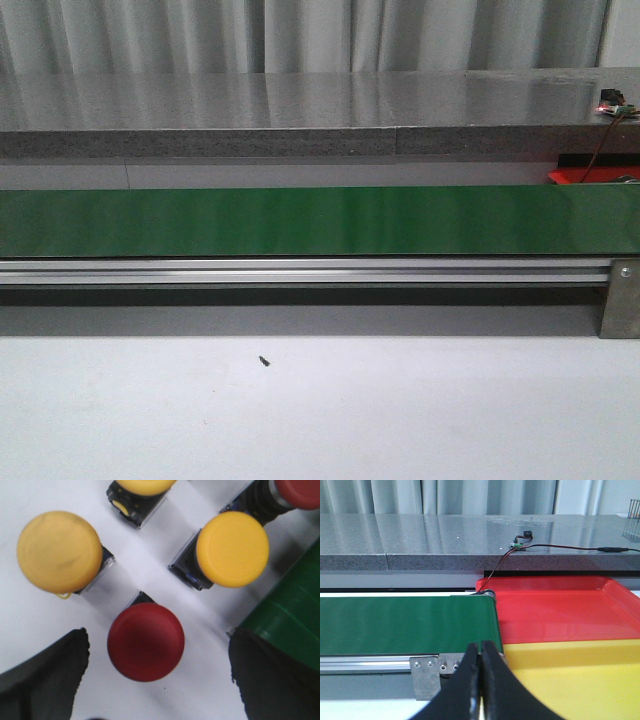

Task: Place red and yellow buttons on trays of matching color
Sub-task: 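Grasp a red-capped button with the left gripper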

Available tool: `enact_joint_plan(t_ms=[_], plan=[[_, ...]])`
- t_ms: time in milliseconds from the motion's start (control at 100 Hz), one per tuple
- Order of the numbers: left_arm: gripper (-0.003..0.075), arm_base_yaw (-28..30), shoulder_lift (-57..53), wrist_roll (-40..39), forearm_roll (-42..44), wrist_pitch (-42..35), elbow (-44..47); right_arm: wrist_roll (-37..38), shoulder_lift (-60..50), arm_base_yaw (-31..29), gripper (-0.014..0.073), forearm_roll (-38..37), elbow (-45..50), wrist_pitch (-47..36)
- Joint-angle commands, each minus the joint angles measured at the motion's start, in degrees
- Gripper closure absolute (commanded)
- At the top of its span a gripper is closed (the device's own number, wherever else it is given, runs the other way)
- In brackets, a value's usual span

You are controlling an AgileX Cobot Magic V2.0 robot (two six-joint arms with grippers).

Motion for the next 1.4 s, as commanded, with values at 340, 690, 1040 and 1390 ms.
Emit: enact_joint_plan(t_ms=[340, 690, 1040, 1390], plan=[[0.0218, 0.2, 2.0, -0.5, -0.3, -3.4, -2.5, -0.2, -1.0, -0.4, 0.066, -0.4, -1.1, -4.7], [0.0529, 0.2, 2.1, -0.5, 0.0, -3.4, -2.5, -0.2, -1.0, -0.4, 0.066, -0.4, -1.1, -4.7], [0.0531, 0.0, -7.0, 0.6, 0.2, 2.3, -3.8, -0.2, -1.0, -0.4, 0.066, -0.4, -1.1, -4.7], [0.053, -7.0, -9.1, 1.3, 1.7, 7.5, -13.7, -0.2, -1.0, -0.4, 0.066, -0.4, -1.1, -4.7]])
